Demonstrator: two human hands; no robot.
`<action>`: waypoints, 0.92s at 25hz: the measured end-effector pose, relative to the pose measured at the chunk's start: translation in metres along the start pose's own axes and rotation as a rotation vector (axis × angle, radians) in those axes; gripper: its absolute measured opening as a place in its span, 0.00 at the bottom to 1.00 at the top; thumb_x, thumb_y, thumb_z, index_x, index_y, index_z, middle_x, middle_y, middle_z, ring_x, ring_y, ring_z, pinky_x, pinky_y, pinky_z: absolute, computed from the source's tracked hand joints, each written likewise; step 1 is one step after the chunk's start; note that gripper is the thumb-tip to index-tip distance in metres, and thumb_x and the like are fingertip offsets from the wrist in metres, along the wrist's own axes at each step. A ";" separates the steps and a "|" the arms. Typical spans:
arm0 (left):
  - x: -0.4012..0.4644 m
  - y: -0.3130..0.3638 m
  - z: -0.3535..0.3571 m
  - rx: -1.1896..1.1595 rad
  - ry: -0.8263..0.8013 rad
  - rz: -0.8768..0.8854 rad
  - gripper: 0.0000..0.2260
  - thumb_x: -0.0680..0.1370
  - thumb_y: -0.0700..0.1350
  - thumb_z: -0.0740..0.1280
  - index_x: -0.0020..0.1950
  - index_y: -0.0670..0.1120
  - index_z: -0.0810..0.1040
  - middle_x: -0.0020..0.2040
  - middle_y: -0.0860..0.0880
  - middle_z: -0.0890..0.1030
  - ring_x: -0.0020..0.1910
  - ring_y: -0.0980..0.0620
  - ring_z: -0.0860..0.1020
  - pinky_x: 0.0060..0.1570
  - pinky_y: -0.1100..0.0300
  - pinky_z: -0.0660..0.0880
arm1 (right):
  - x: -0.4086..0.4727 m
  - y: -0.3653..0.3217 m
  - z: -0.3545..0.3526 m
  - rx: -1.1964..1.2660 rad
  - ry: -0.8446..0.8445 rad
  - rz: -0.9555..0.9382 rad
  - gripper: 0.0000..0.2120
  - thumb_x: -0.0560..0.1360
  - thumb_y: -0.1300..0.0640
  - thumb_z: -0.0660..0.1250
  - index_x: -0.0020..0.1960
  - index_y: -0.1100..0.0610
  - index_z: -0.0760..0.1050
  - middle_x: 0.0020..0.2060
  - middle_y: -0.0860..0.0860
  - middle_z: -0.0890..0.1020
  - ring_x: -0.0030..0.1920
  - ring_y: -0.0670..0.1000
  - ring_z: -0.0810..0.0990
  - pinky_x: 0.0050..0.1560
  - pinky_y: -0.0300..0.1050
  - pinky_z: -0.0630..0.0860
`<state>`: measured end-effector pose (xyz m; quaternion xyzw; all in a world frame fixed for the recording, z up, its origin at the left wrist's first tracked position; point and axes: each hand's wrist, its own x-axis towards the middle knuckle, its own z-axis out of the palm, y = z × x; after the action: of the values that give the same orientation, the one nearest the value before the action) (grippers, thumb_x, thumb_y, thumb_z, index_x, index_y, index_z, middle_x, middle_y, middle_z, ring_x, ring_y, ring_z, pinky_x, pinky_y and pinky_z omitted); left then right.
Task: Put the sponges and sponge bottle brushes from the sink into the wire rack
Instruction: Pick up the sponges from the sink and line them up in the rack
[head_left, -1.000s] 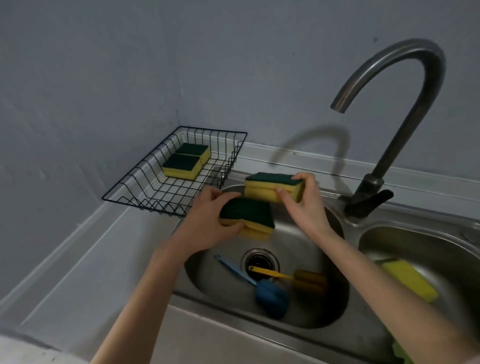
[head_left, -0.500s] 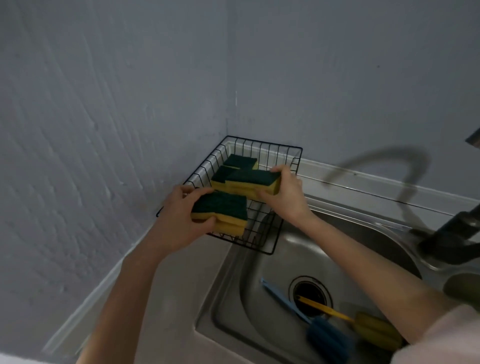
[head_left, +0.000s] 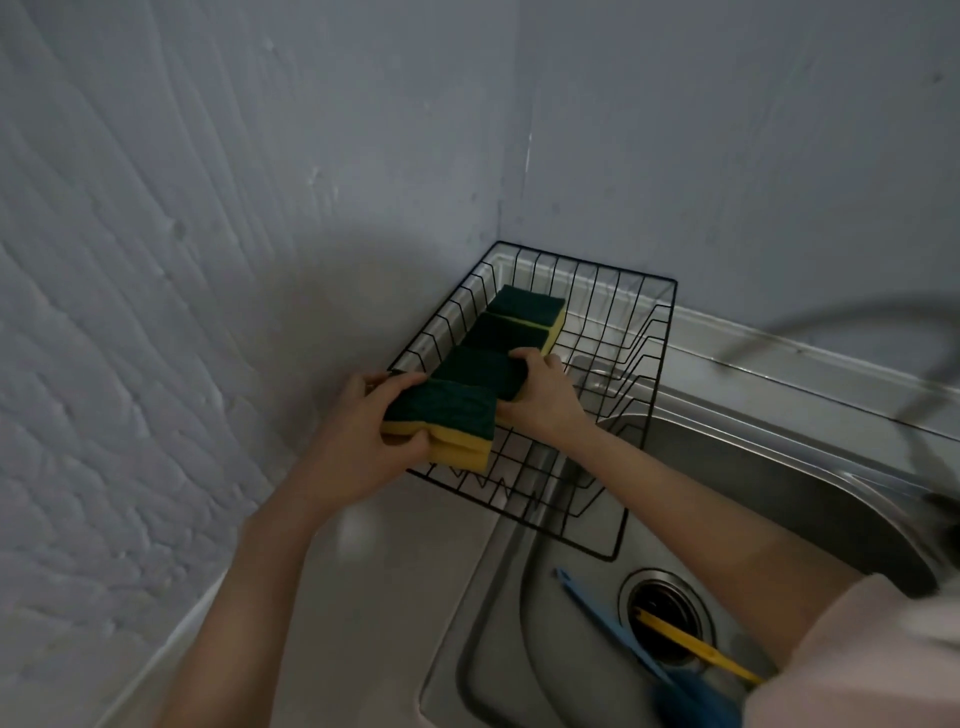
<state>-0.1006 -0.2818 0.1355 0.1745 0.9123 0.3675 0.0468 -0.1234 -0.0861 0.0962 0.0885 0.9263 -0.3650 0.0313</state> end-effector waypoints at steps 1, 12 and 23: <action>0.002 -0.001 0.002 -0.006 -0.008 0.000 0.24 0.73 0.42 0.66 0.68 0.51 0.65 0.60 0.47 0.63 0.56 0.55 0.64 0.56 0.64 0.63 | 0.003 0.002 0.002 -0.001 -0.002 0.017 0.35 0.68 0.52 0.71 0.70 0.55 0.59 0.64 0.60 0.65 0.64 0.61 0.67 0.66 0.54 0.68; 0.014 -0.002 0.010 0.012 -0.039 0.009 0.24 0.73 0.44 0.66 0.68 0.50 0.65 0.67 0.45 0.64 0.57 0.58 0.63 0.57 0.66 0.62 | 0.010 0.007 0.009 -0.047 0.002 0.077 0.32 0.70 0.52 0.70 0.68 0.54 0.59 0.62 0.61 0.60 0.63 0.61 0.61 0.63 0.51 0.67; 0.031 0.008 0.019 0.120 -0.203 0.022 0.25 0.74 0.41 0.64 0.70 0.46 0.62 0.71 0.43 0.63 0.67 0.48 0.65 0.62 0.62 0.63 | -0.034 -0.004 -0.025 0.482 -0.408 0.264 0.21 0.75 0.54 0.64 0.65 0.60 0.66 0.43 0.52 0.78 0.40 0.48 0.80 0.40 0.37 0.80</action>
<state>-0.1234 -0.2533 0.1286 0.2234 0.9213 0.2930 0.1241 -0.0906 -0.0770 0.1213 0.1375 0.7687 -0.5763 0.2410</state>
